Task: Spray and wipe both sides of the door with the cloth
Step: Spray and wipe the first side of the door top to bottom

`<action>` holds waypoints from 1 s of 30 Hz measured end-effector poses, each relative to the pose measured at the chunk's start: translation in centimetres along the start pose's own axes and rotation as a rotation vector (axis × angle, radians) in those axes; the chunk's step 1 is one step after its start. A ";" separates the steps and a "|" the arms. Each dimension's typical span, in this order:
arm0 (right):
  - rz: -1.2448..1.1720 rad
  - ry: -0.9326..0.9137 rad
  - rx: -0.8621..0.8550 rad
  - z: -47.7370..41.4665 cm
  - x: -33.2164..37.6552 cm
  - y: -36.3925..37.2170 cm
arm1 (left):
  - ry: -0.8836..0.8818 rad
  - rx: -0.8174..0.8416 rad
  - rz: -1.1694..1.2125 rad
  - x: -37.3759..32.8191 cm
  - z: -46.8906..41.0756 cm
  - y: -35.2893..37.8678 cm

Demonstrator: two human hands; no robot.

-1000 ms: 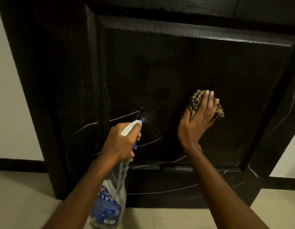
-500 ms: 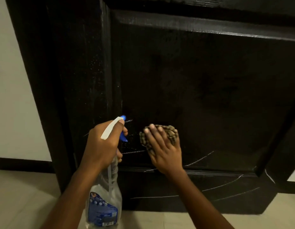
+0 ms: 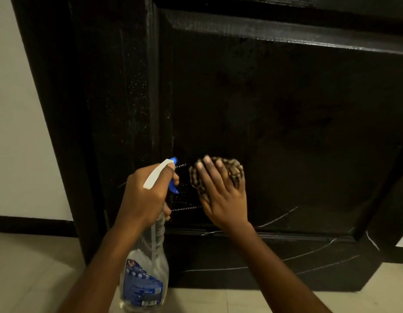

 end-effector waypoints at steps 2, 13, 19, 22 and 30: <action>0.003 0.016 0.011 2.5 -0.9 0.4 | -0.018 0.016 -0.015 0.2 0.1 0.3; -0.310 0.606 -0.296 -8.4 -1.5 -3.9 | -0.075 -0.011 -0.023 2.7 0.5 -1.7; -0.081 0.063 -0.118 -11.6 4.5 -2.0 | 0.022 -0.181 -0.012 2.7 1.3 -4.0; -0.009 -0.170 0.038 -5.3 6.6 0.9 | 0.037 -0.187 0.006 2.9 1.6 -4.3; 0.023 -0.266 0.139 1.0 2.7 0.9 | 0.020 -0.145 -0.011 3.1 1.8 -3.4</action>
Point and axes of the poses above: each hand's wrist, its own z-axis away from the middle knuckle, its own y-axis out of the palm, x = y × z, the point moved 2 cm from there along -z, towards the middle knuckle, and after that the axes turned 6 degrees about -y, right-handed, at the moved point
